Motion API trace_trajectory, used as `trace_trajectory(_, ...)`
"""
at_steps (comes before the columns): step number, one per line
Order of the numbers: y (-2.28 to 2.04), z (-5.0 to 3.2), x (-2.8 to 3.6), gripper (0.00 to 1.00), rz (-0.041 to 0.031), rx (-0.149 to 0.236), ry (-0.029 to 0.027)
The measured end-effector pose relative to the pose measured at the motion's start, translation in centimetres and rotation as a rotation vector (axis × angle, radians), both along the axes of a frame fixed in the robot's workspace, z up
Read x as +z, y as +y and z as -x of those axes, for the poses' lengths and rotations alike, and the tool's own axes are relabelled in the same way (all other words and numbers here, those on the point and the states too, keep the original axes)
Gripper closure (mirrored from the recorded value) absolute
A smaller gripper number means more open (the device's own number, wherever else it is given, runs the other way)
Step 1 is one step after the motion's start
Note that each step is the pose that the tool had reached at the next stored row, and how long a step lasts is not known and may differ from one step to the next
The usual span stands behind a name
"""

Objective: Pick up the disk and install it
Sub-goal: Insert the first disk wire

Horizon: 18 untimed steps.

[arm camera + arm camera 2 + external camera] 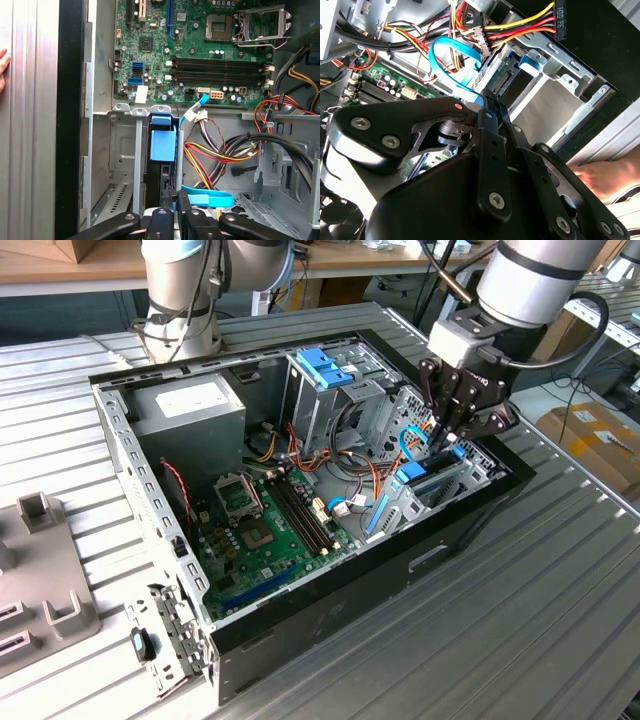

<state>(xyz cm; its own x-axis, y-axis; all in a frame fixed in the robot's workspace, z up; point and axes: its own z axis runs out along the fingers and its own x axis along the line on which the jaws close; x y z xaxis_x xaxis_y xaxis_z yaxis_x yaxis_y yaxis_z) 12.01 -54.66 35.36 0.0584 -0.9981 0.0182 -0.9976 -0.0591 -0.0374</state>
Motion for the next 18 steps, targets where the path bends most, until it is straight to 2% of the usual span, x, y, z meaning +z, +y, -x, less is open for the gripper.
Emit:
trace_trajectory(2, -0.05, 0.13, -0.09, 0.84, -0.0005, 0.003, -0.0079)
trace_trajectory(3, -0.09, 0.23, -0.13, 0.84, -0.0007, 0.005, -0.0139)
trace_trajectory(6, -0.18, 0.48, -0.14, 0.84, -0.0010, 0.008, -0.0219)
trace_trajectory(9, -0.31, 0.59, -0.14, 0.84, -0.0011, 0.009, -0.0245)
trace_trajectory(14, -0.40, 0.85, -0.18, 0.84, -0.0047, 0.010, -0.0345)
trace_trajectory(18, -0.41, 0.86, -0.18, 0.84, -0.0048, 0.010, -0.0350)
